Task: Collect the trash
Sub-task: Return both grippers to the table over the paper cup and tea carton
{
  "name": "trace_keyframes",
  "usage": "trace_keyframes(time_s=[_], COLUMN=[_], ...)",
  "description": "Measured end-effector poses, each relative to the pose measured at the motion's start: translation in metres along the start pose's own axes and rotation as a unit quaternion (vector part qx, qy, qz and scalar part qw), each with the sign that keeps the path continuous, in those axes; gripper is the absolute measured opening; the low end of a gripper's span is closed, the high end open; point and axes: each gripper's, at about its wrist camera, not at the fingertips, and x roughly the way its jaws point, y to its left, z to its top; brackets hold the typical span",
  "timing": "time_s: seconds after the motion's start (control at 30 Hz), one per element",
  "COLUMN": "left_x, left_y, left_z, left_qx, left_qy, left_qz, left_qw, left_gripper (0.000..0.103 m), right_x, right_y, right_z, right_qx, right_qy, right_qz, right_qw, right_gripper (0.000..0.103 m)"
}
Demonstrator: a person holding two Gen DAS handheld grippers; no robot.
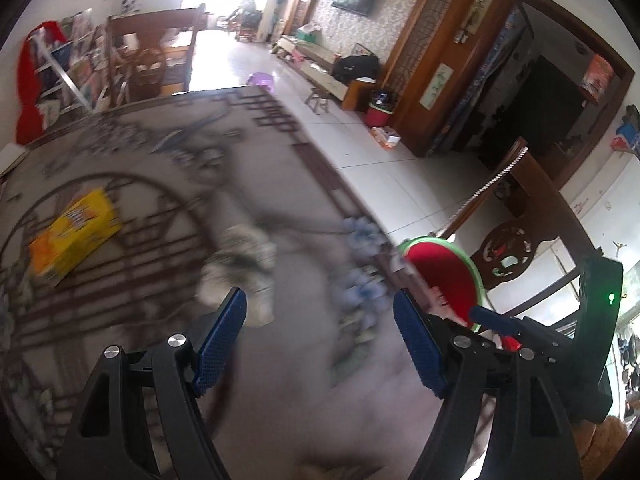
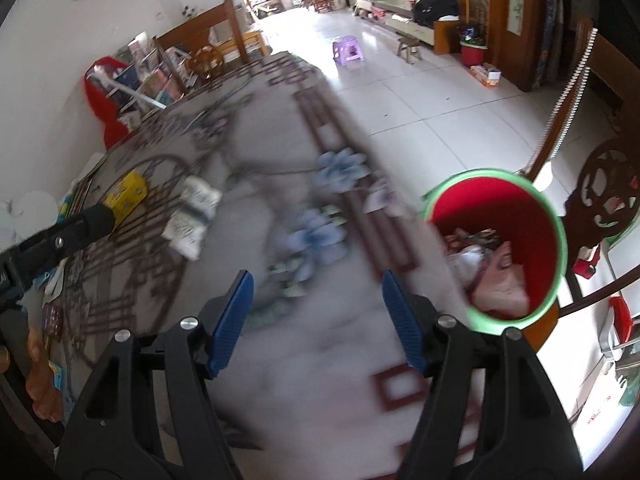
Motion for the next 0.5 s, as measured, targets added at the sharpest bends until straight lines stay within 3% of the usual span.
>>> trace_keyframes(time_s=[0.3,0.5], left_x=[-0.019,-0.022], left_y=[0.094,0.126], left_z=[-0.045,-0.053], left_qx=[-0.052,-0.067], left_qy=[0.031,0.034], left_qz=[0.041,0.045], left_qw=[0.9973,0.9962], left_gripper=[0.072,0.072], right_x=[0.038,0.075], right_y=[0.083,0.110], right_z=[-0.015,0.023], right_qx=[-0.038,-0.029], right_qy=[0.040,0.042], right_qz=[0.017,0.021], right_qw=[0.998,0.998], right_gripper=[0.069,0.070])
